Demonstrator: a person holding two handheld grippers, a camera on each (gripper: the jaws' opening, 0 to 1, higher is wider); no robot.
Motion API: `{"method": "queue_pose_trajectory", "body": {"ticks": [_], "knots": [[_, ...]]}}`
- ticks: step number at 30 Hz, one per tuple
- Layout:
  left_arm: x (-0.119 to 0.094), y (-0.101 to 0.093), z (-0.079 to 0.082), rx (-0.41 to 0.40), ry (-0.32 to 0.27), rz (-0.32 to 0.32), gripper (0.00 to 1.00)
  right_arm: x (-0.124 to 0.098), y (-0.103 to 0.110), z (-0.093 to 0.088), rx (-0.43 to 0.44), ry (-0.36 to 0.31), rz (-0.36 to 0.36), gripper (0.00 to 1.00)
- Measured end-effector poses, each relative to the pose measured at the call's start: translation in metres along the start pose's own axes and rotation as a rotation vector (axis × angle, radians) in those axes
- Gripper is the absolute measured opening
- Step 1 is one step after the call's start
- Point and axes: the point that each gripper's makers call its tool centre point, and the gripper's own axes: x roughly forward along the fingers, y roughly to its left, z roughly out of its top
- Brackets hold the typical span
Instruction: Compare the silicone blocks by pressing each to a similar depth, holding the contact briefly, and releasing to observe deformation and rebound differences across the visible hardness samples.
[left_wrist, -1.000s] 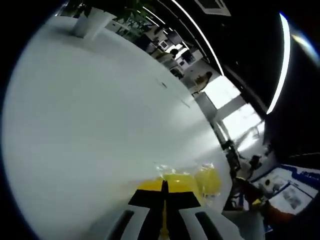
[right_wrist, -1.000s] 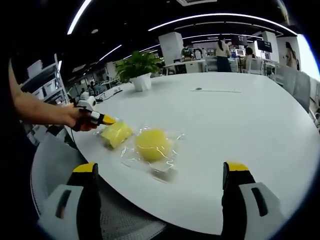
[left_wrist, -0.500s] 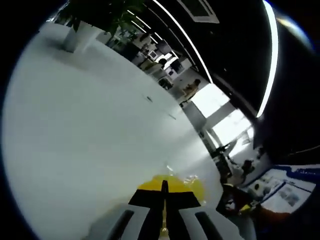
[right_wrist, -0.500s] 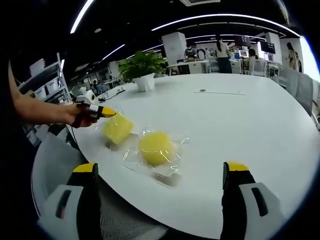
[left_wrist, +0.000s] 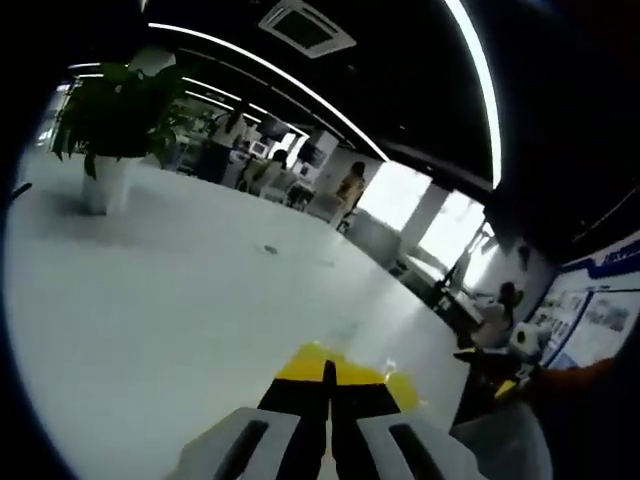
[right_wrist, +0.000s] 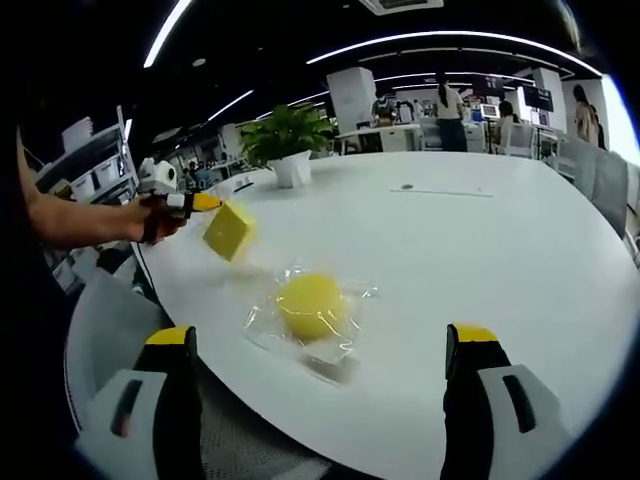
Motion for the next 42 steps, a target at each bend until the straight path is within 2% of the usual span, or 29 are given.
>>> {"method": "queue_pose_trajectory", "body": {"ticks": [3, 10, 12, 19, 21, 23, 32, 42], "knots": [[-0.002, -0.005, 0.011, 0.022, -0.018, -0.016, 0.0, 0.001, 0.001, 0.004, -0.005, -0.006, 0.002, 0.96], [-0.005, -0.031, 0.037, 0.088, -0.055, -0.089, 0.0, 0.0, 0.005, 0.014, -0.026, -0.033, 0.018, 0.96], [-0.006, -0.034, 0.044, 0.099, -0.064, -0.089, 0.0, -0.002, 0.008, 0.018, -0.045, -0.046, 0.021, 0.97], [-0.017, -0.062, 0.076, 0.127, -0.109, -0.134, 0.0, -0.007, 0.011, 0.035, -0.03, -0.1, 0.035, 0.97], [-0.019, -0.066, 0.083, 0.149, -0.107, -0.136, 0.0, -0.008, 0.015, 0.038, 0.004, -0.119, 0.061, 0.97], [-0.019, -0.07, 0.085, 0.165, -0.098, -0.155, 0.0, -0.008, 0.013, 0.039, 0.007, -0.123, 0.056, 0.97], [-0.021, -0.071, 0.084, 0.167, -0.106, -0.164, 0.0, -0.006, 0.017, 0.041, -0.007, -0.125, 0.062, 0.97], [-0.022, -0.087, 0.083, 0.174, -0.103, -0.215, 0.0, -0.005, 0.022, 0.052, -0.03, -0.158, 0.085, 0.96]]}}
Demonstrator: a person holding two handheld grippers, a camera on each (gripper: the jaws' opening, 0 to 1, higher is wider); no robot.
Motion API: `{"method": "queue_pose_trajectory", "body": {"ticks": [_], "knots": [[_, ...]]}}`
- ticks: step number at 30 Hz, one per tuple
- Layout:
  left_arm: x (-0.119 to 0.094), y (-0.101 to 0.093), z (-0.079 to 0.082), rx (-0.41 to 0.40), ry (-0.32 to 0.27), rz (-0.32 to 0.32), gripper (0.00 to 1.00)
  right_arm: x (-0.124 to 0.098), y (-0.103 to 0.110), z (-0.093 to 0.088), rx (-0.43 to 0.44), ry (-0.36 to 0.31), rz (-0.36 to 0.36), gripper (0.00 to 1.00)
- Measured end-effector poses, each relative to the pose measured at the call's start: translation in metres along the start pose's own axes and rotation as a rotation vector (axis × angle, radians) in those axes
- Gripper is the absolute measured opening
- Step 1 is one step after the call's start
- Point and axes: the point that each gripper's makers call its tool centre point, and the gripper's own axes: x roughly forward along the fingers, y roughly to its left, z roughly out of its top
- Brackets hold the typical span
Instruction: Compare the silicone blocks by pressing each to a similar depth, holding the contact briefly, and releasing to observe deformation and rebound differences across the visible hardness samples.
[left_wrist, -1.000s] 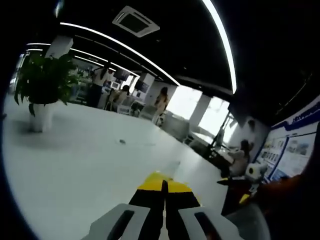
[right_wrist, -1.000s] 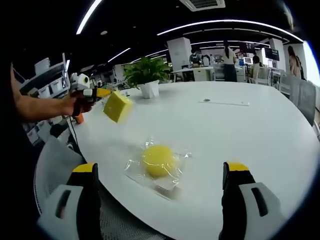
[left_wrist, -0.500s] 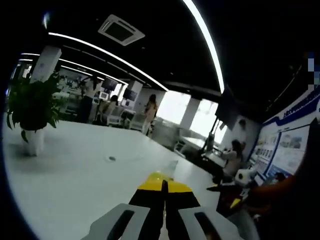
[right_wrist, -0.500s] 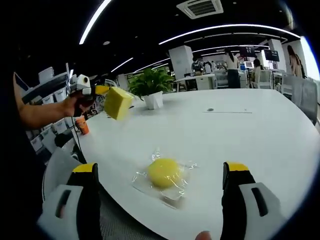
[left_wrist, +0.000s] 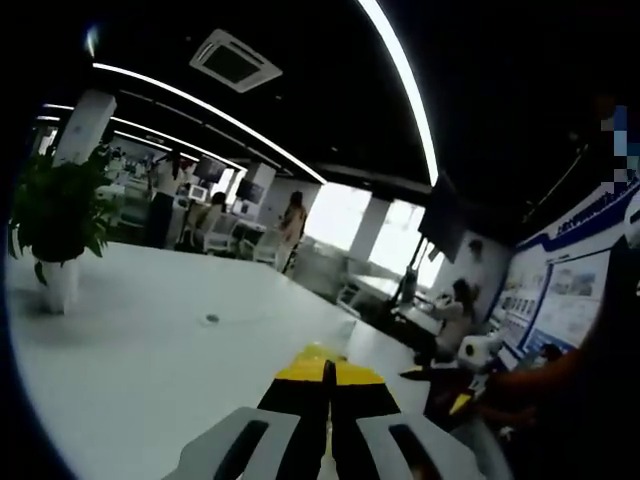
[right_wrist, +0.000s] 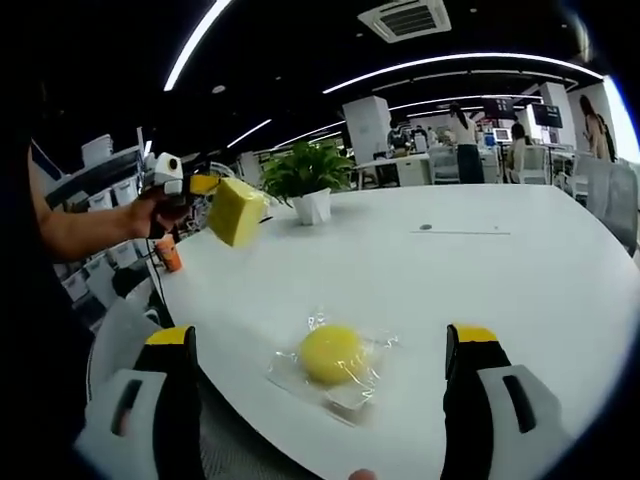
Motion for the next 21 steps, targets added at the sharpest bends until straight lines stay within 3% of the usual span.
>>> {"method": "queue_pose_trajectory", "body": {"ticks": [10, 18, 21], "knots": [[0.005, -0.027, -0.006, 0.002, 0.01, -0.087, 0.0, 0.018, 0.018, 0.011, -0.042, -0.043, 0.074, 0.96], [0.006, -0.053, 0.0, -0.008, -0.004, -0.166, 0.0, 0.038, 0.039, 0.031, -0.048, -0.064, 0.159, 0.96], [0.007, -0.063, 0.003, -0.019, -0.007, -0.195, 0.0, 0.04, 0.048, 0.047, -0.033, -0.103, 0.2, 0.86]]}}
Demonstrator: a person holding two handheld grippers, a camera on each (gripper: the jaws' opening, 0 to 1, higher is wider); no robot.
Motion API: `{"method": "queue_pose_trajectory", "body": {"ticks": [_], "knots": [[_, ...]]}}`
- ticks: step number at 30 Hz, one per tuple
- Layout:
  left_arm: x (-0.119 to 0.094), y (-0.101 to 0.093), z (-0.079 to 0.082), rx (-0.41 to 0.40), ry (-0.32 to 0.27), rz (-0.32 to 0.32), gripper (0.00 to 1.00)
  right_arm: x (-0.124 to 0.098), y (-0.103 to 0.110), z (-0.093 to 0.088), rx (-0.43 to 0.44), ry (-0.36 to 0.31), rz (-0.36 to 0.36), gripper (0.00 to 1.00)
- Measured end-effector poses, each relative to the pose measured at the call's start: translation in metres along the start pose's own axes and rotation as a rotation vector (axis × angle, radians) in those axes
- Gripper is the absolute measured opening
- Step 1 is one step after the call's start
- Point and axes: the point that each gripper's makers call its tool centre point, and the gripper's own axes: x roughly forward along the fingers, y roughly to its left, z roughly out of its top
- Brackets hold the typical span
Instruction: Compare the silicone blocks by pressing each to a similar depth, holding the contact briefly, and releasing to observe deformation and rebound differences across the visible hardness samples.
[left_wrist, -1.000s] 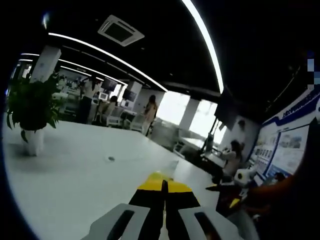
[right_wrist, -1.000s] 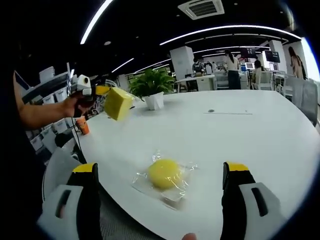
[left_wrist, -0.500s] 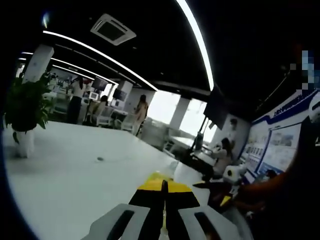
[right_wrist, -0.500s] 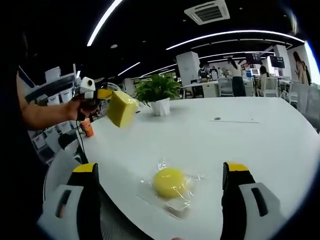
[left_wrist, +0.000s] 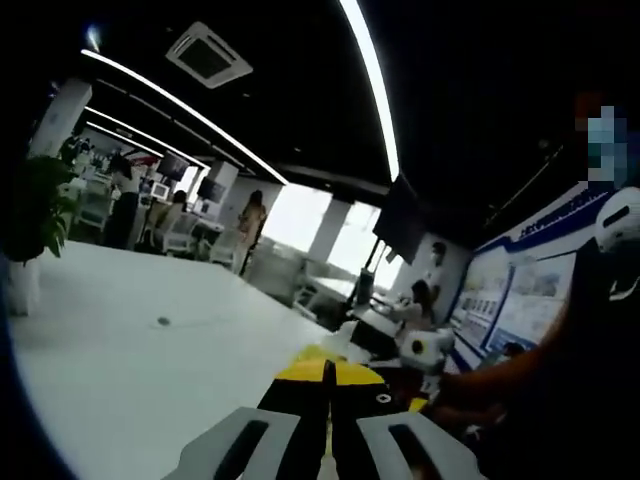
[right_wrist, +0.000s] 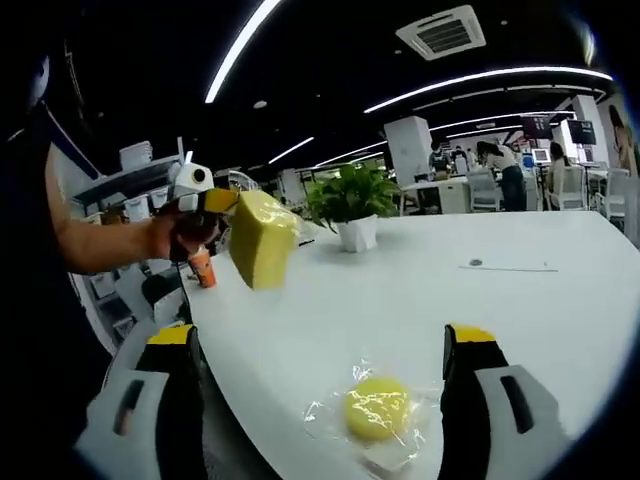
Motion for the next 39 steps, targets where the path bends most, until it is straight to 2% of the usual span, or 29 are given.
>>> {"method": "queue_pose_trajectory", "body": {"ticks": [1, 4, 8, 9, 16, 20, 27, 31, 39], "knots": [[0.001, -0.005, -0.001, -0.032, 0.007, -0.018, 0.0, 0.003, 0.003, 0.005, 0.015, -0.012, 0.024, 0.85], [0.001, -0.006, 0.0, -0.031, -0.004, -0.024, 0.0, 0.011, 0.006, 0.011, 0.021, -0.023, 0.047, 0.89], [0.001, -0.015, 0.001, -0.039, -0.012, -0.041, 0.0, 0.02, 0.021, 0.018, 0.012, -0.026, 0.116, 0.87], [0.001, -0.016, 0.002, -0.039, -0.014, -0.042, 0.0, 0.023, 0.028, 0.021, 0.018, -0.031, 0.154, 0.86], [0.001, -0.032, 0.011, -0.057, -0.042, -0.09, 0.0, 0.04, 0.048, 0.034, 0.003, -0.047, 0.235, 0.83], [0.002, -0.042, 0.018, -0.056, -0.055, -0.117, 0.0, 0.045, 0.062, 0.038, 0.005, -0.048, 0.287, 0.75], [0.002, -0.052, 0.025, -0.068, -0.074, -0.151, 0.0, 0.049, 0.072, 0.05, 0.004, -0.067, 0.339, 0.64], [0.002, -0.056, 0.028, -0.079, -0.088, -0.165, 0.0, 0.051, 0.08, 0.059, 0.031, -0.091, 0.383, 0.6], [0.005, -0.058, 0.029, -0.103, -0.097, -0.161, 0.0, 0.053, 0.084, 0.068, 0.092, -0.118, 0.428, 0.48]]}}
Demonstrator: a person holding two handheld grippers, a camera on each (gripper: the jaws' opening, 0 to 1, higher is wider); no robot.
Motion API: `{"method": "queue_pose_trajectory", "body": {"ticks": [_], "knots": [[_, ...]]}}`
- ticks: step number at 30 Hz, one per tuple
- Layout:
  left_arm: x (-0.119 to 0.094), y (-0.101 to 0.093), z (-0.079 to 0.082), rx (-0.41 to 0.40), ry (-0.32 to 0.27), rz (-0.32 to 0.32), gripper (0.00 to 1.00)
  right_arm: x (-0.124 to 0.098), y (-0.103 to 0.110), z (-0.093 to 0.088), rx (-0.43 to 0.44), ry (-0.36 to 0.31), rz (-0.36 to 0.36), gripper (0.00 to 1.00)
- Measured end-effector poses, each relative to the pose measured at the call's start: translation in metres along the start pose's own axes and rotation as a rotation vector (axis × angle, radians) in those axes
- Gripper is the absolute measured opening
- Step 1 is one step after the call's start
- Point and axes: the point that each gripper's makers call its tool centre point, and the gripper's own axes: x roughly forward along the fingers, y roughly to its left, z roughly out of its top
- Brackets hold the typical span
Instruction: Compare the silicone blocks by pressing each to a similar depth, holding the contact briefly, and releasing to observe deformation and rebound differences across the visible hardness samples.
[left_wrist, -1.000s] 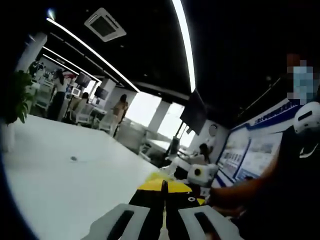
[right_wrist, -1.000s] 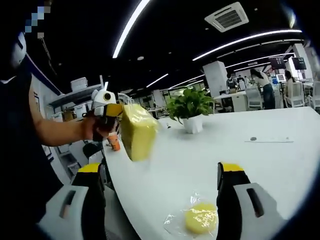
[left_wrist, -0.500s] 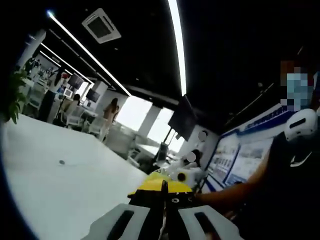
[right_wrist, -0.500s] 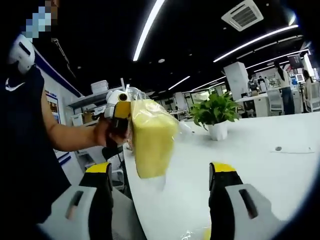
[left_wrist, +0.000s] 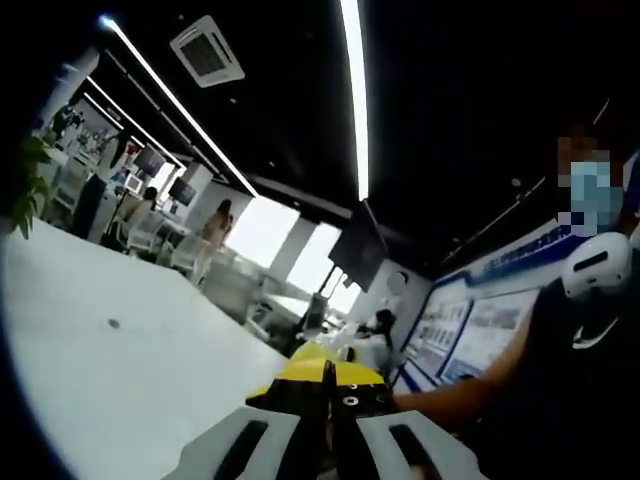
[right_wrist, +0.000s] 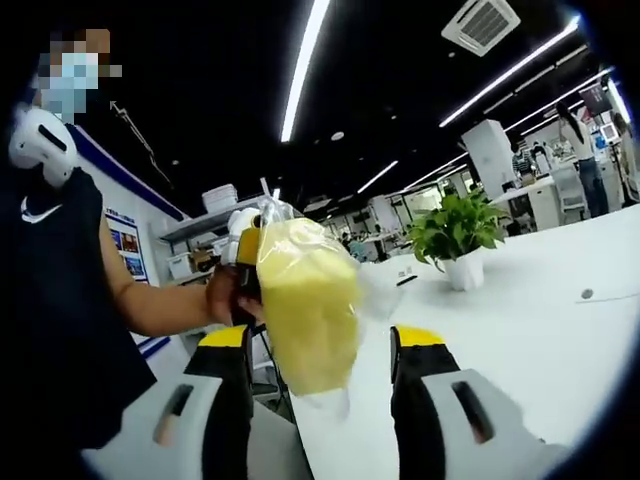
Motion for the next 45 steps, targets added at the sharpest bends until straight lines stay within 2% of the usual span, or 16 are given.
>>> {"method": "queue_pose_trajectory", "body": {"ticks": [4, 9, 21, 23, 28, 31, 35, 45], "knots": [[0.002, -0.001, 0.002, -0.007, -0.009, -0.007, 0.0, 0.004, 0.001, 0.0, -0.005, 0.0, 0.003, 0.45], [0.006, -0.003, 0.003, -0.008, -0.006, -0.014, 0.0, 0.007, 0.005, 0.002, -0.008, -0.013, 0.025, 0.29], [0.001, 0.002, 0.007, 0.004, -0.017, 0.003, 0.0, 0.009, 0.004, 0.006, -0.016, -0.012, 0.007, 0.24], [0.0, 0.004, 0.008, 0.05, -0.023, 0.012, 0.0, 0.009, 0.003, 0.006, -0.022, -0.006, -0.003, 0.22], [-0.006, 0.011, 0.01, 0.059, -0.035, 0.042, 0.0, 0.008, 0.005, 0.008, -0.007, 0.003, 0.002, 0.22], [-0.008, 0.012, 0.009, 0.062, -0.033, 0.038, 0.0, 0.008, 0.006, 0.008, -0.015, 0.016, -0.002, 0.21], [-0.014, 0.016, 0.008, 0.06, -0.025, 0.056, 0.0, 0.005, 0.006, 0.011, -0.004, 0.0, -0.01, 0.2], [-0.014, 0.012, 0.007, 0.061, -0.025, 0.053, 0.0, 0.005, 0.009, 0.012, -0.002, 0.026, -0.001, 0.13]]}}
